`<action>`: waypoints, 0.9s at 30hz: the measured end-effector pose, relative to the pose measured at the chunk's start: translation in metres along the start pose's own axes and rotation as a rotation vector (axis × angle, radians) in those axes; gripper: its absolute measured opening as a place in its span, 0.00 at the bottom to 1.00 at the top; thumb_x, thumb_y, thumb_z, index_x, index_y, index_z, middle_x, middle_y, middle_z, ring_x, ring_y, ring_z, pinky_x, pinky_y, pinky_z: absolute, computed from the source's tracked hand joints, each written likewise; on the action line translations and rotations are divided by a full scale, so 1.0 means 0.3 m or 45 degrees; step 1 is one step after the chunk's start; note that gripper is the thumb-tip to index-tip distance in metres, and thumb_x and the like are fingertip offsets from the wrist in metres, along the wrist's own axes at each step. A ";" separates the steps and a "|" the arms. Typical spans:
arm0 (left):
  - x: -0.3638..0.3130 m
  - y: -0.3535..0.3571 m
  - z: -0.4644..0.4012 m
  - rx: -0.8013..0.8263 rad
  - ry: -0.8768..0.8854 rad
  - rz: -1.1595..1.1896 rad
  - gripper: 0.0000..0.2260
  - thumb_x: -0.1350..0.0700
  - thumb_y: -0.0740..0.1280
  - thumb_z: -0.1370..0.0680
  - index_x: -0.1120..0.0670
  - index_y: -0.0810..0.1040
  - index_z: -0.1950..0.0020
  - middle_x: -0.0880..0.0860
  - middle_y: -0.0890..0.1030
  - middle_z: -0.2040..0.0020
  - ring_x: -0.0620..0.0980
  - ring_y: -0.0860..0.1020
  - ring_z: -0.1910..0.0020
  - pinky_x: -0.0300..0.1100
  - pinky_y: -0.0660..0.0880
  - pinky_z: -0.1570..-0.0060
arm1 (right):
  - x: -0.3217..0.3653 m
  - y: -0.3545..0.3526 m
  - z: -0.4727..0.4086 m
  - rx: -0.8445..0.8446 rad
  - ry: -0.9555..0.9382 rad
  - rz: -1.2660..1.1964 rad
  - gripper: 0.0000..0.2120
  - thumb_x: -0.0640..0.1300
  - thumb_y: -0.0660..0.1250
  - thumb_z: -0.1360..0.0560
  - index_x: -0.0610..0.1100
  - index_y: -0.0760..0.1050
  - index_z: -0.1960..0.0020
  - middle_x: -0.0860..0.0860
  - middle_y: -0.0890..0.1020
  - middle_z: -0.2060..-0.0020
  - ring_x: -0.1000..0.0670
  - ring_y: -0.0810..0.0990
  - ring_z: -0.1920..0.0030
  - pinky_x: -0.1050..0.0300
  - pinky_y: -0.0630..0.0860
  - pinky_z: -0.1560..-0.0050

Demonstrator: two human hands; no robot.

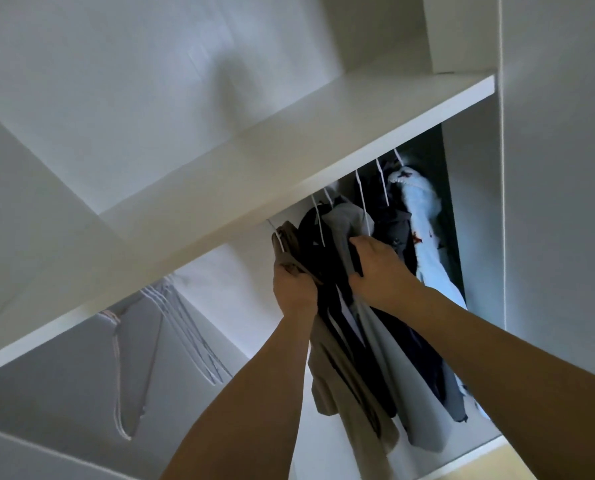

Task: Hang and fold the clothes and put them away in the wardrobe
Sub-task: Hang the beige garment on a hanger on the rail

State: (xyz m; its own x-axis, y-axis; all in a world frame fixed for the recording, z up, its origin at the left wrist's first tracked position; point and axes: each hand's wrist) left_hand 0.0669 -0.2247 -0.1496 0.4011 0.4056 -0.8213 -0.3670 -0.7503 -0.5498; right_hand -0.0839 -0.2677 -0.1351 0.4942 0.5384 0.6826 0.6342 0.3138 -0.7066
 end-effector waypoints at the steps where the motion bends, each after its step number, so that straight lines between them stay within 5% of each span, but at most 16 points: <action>1: 0.000 0.007 -0.015 -0.003 0.003 -0.006 0.19 0.64 0.55 0.23 0.58 0.70 0.32 0.57 0.78 0.42 0.58 0.77 0.44 0.41 0.71 0.50 | -0.001 0.002 -0.003 0.006 -0.002 0.003 0.30 0.40 0.62 0.24 0.36 0.56 0.26 0.40 0.63 0.29 0.41 0.61 0.28 0.50 0.57 0.28; 7: 0.038 0.050 -0.083 -0.008 -0.013 -0.021 0.19 0.64 0.55 0.23 0.54 0.71 0.33 0.52 0.77 0.52 0.51 0.75 0.55 0.39 0.73 0.53 | -0.012 0.036 -0.050 0.004 0.008 -0.023 0.30 0.41 0.62 0.25 0.37 0.58 0.26 0.41 0.65 0.30 0.41 0.62 0.29 0.46 0.60 0.29; 11: 0.018 0.086 -0.075 -0.084 -0.032 0.039 0.16 0.63 0.55 0.23 0.55 0.73 0.38 0.52 0.77 0.51 0.55 0.77 0.50 0.46 0.77 0.48 | -0.036 0.064 -0.091 -0.023 0.008 -0.037 0.28 0.42 0.61 0.28 0.36 0.64 0.30 0.40 0.69 0.34 0.39 0.67 0.33 0.43 0.64 0.33; 15: 0.015 0.103 -0.072 -0.120 -0.009 0.051 0.14 0.62 0.56 0.22 0.57 0.73 0.38 0.55 0.79 0.47 0.55 0.77 0.47 0.41 0.73 0.49 | -0.048 0.110 -0.124 -0.030 0.009 -0.068 0.34 0.53 0.48 0.36 0.33 0.71 0.40 0.36 0.75 0.43 0.37 0.73 0.43 0.44 0.69 0.42; 20: 0.011 0.095 -0.082 -0.140 -0.017 0.032 0.15 0.63 0.56 0.22 0.59 0.74 0.38 0.56 0.79 0.46 0.56 0.77 0.47 0.42 0.73 0.49 | -0.046 0.096 -0.107 -0.065 -0.014 -0.054 0.34 0.49 0.53 0.32 0.36 0.62 0.28 0.39 0.66 0.31 0.40 0.64 0.30 0.49 0.57 0.29; 27: -0.012 0.042 -0.128 -0.028 0.009 -0.139 0.17 0.64 0.56 0.21 0.59 0.73 0.34 0.58 0.78 0.42 0.55 0.77 0.47 0.39 0.72 0.53 | -0.072 0.123 -0.112 -0.102 0.038 -0.092 0.34 0.48 0.55 0.32 0.37 0.62 0.28 0.39 0.66 0.31 0.39 0.64 0.31 0.49 0.57 0.29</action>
State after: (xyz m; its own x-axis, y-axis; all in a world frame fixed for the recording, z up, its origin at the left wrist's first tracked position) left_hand 0.0930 -0.2557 -0.1479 0.4434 0.4822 -0.7556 -0.3023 -0.7131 -0.6325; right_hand -0.0511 -0.2942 -0.1697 0.4619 0.4928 0.7375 0.7141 0.2866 -0.6387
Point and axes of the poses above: each hand's wrist, its own z-axis away from the middle knuckle, its own y-axis out of the palm, x = y × z
